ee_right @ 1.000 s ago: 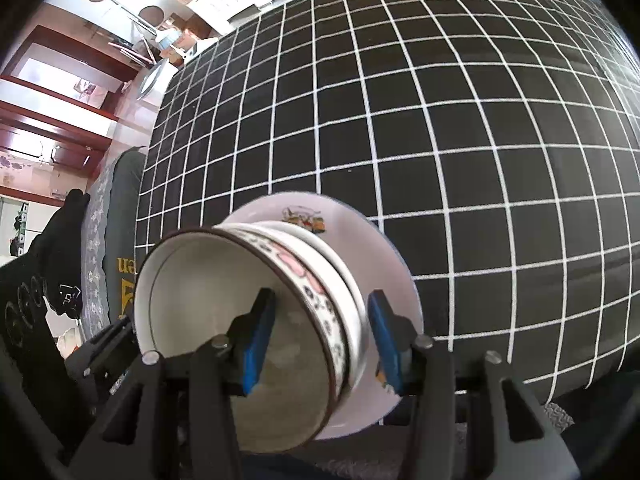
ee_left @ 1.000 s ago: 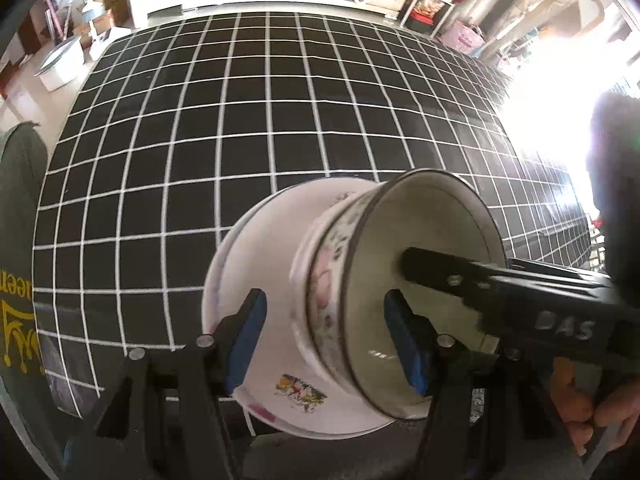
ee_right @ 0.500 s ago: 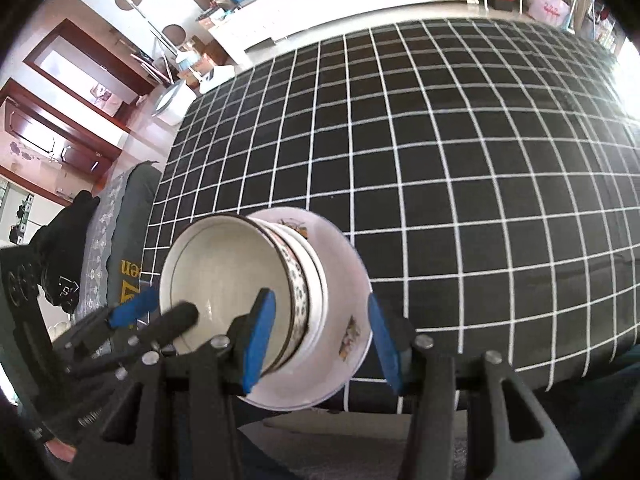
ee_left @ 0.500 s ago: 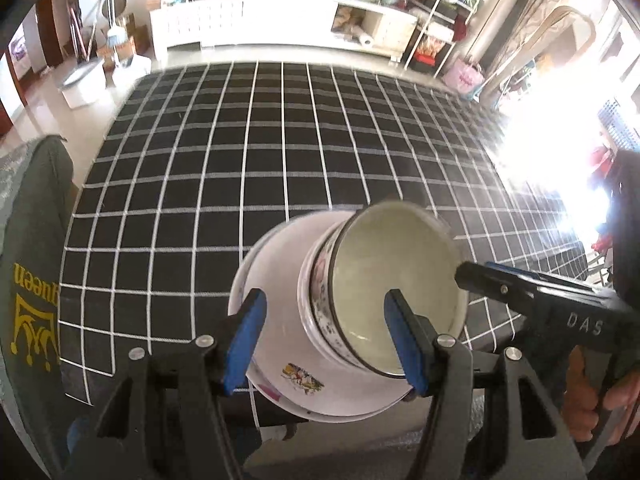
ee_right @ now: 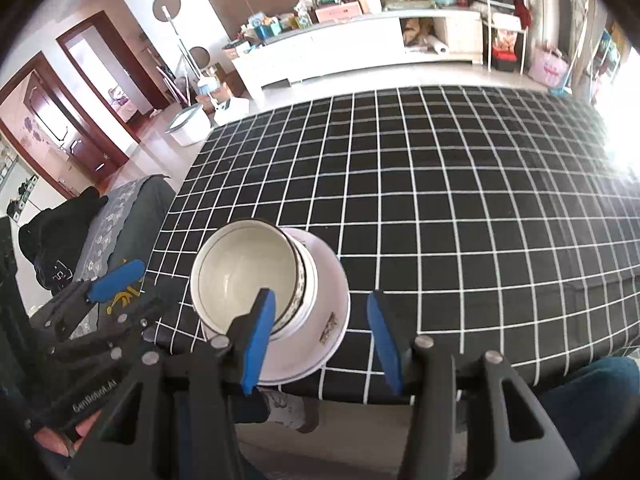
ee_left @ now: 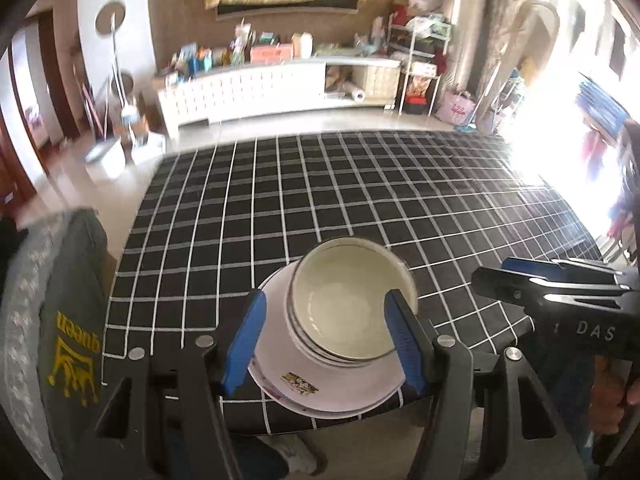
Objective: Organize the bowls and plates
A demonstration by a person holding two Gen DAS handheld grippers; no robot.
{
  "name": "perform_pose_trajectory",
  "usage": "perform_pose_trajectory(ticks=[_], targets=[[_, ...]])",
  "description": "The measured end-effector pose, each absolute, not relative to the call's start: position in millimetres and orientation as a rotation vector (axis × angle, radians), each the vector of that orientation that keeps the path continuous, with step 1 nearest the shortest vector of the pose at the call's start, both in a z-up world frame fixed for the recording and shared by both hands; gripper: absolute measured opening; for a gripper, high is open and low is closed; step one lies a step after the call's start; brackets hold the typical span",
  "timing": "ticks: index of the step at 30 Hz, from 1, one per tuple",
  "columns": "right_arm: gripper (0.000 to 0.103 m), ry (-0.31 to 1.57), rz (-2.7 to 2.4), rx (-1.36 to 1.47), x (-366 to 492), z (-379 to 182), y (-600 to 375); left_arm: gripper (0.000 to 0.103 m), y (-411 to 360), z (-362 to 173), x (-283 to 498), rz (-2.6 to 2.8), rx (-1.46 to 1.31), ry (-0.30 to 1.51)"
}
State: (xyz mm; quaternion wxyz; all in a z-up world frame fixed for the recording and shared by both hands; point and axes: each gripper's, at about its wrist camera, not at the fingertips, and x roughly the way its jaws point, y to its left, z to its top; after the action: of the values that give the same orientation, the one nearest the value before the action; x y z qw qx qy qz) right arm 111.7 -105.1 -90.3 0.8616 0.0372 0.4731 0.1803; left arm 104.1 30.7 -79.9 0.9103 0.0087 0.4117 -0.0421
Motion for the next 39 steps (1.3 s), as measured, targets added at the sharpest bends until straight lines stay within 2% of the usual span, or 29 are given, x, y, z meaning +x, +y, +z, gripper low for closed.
perform_pose_trajectory(ticks=[1,5,7,9,10,12,13,23,39], targets=[[0.053,0.975,0.382,0.067,106.3,-87.6,-105.3,0.077,28.0,-77.8,99.9,-0.089,0.023,0.833],[0.053,0.908,0.378,0.039,87.9,-77.5,-111.2,0.082,20.1,-65.2,77.9,-0.118,0.010,0.760],[0.057,0.867,0.370,0.025,78.7,-72.0,-116.8,0.085,16.4,-58.5,65.4,-0.123,0.006,0.719],[0.066,0.824,0.362,0.022,69.1,-68.1,-124.7,0.087,10.5,-53.4,54.5,-0.120,0.018,0.677],[0.068,0.795,0.354,0.017,63.3,-66.2,-128.4,0.092,7.7,-51.3,49.2,-0.118,0.026,0.658],[0.086,0.749,0.340,0.000,53.4,-63.9,-133.1,0.099,1.4,-48.1,39.0,-0.101,0.040,0.616],[0.088,0.736,0.335,-0.008,51.0,-63.8,-135.2,0.103,-1.0,-47.9,34.8,-0.096,0.043,0.605],[0.102,0.642,0.273,-0.065,20.8,-69.3,-154.8,0.103,-19.5,-51.2,5.3,-0.081,0.049,0.585],[0.103,0.593,0.288,-0.080,-0.1,-66.6,-157.8,0.103,-23.0,-47.8,-13.6,-0.077,0.033,0.576]])
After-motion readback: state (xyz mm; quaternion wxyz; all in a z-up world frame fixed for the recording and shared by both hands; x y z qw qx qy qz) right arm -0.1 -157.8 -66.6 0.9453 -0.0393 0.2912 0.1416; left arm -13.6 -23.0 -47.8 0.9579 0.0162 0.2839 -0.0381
